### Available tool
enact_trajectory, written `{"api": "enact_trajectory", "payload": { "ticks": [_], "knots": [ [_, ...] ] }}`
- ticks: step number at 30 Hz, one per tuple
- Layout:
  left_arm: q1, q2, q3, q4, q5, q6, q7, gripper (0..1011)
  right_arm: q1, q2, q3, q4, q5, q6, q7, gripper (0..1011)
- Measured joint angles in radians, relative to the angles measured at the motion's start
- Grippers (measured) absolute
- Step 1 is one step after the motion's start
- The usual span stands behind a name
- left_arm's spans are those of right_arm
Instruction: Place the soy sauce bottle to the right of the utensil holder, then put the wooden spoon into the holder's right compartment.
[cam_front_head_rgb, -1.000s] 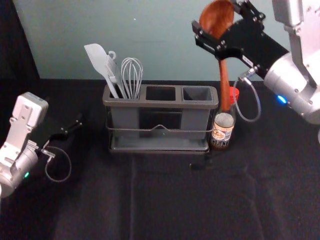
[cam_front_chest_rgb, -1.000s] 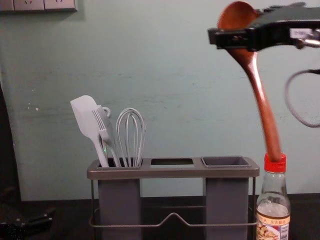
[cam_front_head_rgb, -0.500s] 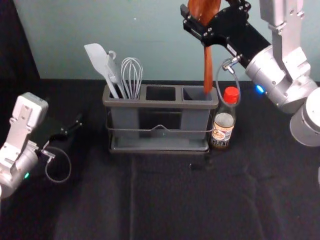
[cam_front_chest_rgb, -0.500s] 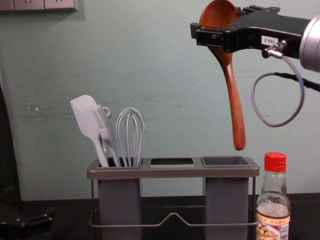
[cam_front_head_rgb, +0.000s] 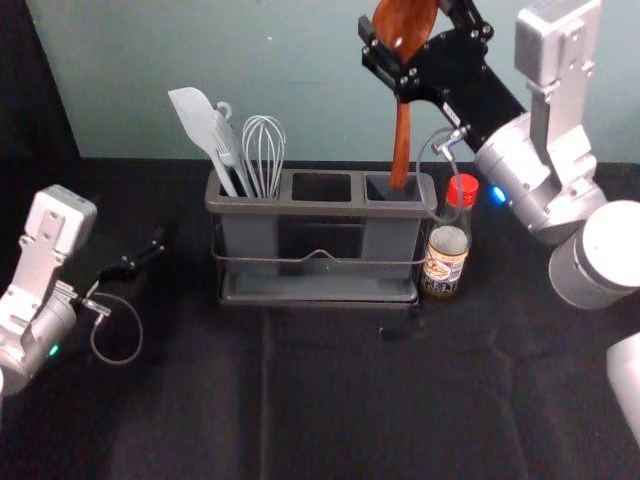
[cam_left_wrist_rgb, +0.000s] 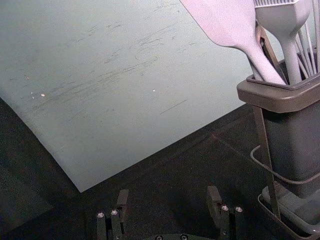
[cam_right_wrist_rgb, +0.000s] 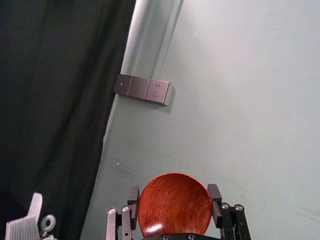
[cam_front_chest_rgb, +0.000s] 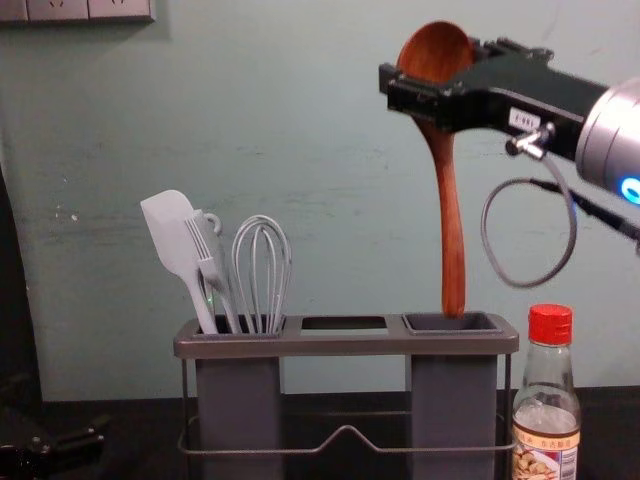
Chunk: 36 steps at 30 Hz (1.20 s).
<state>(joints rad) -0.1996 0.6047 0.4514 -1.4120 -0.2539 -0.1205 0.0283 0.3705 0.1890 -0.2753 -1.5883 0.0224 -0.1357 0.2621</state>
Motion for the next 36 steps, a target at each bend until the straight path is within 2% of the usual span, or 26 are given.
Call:
{"api": "enact_trajectory", "payload": {
  "ticks": [13,16,36],
  "knots": [
    [0.0,0.0,0.0,0.0,0.0,0.0,0.0,1000,-0.033,-0.022,-0.008,0.12,-0.003,-0.158,-0.026,841],
    [0.0,0.0,0.0,0.0,0.0,0.0,0.0,1000,-0.037,-0.024,-0.008,0.14,-0.01,-0.177,-0.026,841],
    [0.0,0.0,0.0,0.0,0.0,0.0,0.0,1000,-0.066,-0.027,-0.005,0.177,-0.033,-0.21,-0.024,841]
  ]
}}
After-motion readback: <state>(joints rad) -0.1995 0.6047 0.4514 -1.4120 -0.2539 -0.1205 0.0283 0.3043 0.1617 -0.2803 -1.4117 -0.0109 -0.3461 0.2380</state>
